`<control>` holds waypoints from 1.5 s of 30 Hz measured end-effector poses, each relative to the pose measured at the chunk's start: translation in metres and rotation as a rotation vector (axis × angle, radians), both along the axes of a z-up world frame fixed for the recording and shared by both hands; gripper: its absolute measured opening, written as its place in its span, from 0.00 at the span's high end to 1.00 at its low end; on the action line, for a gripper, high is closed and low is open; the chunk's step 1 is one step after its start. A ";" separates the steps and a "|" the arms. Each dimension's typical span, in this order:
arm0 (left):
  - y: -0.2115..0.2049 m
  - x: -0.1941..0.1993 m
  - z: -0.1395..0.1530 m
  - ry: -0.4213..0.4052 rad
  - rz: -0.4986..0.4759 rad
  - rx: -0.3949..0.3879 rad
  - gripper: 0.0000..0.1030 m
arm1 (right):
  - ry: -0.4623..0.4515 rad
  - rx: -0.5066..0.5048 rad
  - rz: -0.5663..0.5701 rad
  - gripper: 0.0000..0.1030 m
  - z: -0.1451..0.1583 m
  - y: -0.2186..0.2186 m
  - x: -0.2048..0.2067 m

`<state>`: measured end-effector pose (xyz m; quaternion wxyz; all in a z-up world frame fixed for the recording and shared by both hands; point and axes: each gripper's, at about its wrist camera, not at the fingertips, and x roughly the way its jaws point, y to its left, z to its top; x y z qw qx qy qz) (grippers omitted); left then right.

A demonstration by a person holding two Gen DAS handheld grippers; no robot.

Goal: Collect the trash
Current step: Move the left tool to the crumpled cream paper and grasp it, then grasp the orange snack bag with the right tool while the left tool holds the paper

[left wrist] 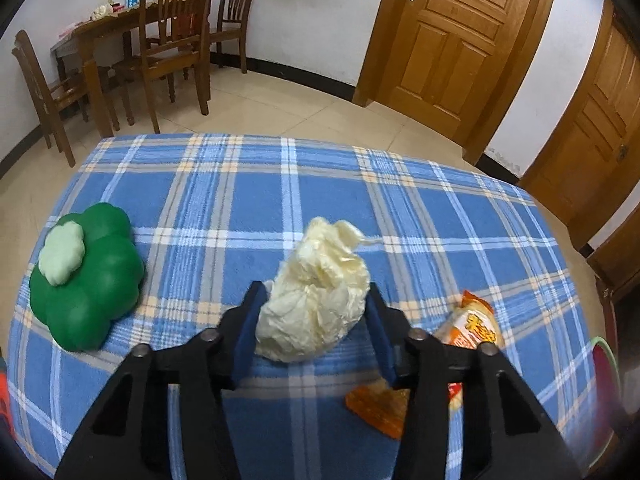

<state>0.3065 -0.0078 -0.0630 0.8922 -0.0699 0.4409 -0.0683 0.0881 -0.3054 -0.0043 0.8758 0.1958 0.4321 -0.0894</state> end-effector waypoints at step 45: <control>0.119 -0.107 0.007 -0.041 0.266 -0.239 0.68 | 0.042 -0.053 0.241 0.26 -0.034 0.190 0.156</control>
